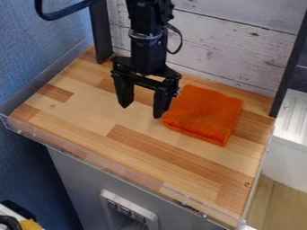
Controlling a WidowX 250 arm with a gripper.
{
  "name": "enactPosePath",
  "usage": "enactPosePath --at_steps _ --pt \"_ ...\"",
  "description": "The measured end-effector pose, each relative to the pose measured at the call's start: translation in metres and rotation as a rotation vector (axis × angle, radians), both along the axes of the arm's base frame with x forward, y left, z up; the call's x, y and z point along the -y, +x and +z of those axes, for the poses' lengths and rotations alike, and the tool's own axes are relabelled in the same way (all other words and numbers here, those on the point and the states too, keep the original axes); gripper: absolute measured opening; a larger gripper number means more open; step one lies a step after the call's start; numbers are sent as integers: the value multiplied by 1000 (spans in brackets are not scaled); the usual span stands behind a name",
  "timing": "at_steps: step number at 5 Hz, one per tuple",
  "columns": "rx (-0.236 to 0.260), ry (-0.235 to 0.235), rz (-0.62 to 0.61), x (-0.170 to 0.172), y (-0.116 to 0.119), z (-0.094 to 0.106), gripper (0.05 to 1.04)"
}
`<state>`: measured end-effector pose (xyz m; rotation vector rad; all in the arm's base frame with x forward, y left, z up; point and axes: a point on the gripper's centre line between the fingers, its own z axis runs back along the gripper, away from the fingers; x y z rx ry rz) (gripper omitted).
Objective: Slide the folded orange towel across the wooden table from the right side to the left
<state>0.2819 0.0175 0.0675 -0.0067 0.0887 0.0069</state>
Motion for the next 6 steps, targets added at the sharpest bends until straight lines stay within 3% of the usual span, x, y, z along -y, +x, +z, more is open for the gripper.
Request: enactPosePath --at_steps 1,4,6 --pt "-6 -7 -42 5 6 -3 997" --pt "91 -12 -280 36 50 -1 999" --pt "116 -6 -415 59 70 3 999"
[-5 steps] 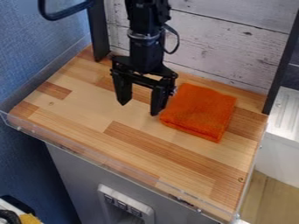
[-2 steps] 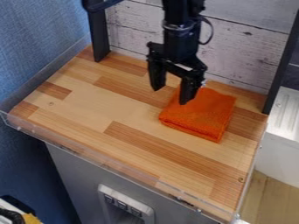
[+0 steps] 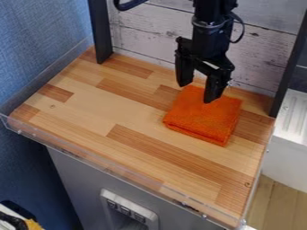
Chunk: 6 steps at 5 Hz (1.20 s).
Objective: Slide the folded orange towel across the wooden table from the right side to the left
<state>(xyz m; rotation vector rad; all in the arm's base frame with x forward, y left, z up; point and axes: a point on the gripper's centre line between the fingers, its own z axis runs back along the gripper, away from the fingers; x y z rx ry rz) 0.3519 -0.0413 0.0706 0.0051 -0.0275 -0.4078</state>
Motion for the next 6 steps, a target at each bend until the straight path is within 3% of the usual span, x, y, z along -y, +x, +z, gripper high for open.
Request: enactPosePath --at_steps 1,3,4,5,6 --pt "-1 2 -47 10 6 -2 958" --pt "-12 0 -103 20 10 -21 375" --pt "-21 -5 -118 25 10 -28 163" --pt "-28 -11 -122 26 10 -31 67" --pt "-54 -10 -125 26 8 -42 59"
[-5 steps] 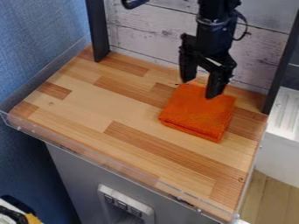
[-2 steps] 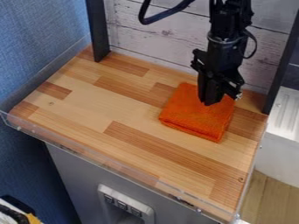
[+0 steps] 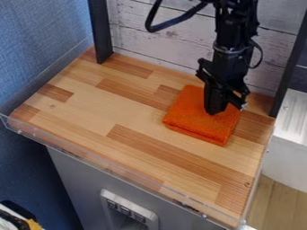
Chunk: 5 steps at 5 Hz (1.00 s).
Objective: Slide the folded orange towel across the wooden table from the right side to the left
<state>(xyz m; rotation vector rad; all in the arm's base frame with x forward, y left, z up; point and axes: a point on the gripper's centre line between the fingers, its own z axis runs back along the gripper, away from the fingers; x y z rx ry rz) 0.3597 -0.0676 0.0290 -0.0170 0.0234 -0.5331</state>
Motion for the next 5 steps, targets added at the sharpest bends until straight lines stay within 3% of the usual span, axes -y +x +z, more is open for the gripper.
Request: enactPosePath --at_steps 4,5 --pt "10 20 21 -9 -17 -20 59" --pt "12 20 99 -33 -28 -20 59"
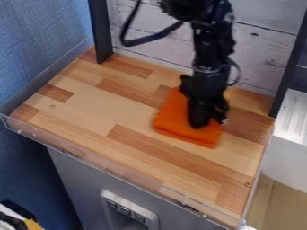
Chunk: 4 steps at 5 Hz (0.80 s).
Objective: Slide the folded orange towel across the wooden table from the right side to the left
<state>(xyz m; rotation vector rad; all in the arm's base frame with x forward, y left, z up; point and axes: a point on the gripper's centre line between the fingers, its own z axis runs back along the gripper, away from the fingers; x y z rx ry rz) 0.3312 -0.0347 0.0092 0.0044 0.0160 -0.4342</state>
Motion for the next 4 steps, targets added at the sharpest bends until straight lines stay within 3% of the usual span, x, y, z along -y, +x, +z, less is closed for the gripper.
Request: enactPosePath --at_steps 4 --pt "37 3 313 -75 -47 -1 59"
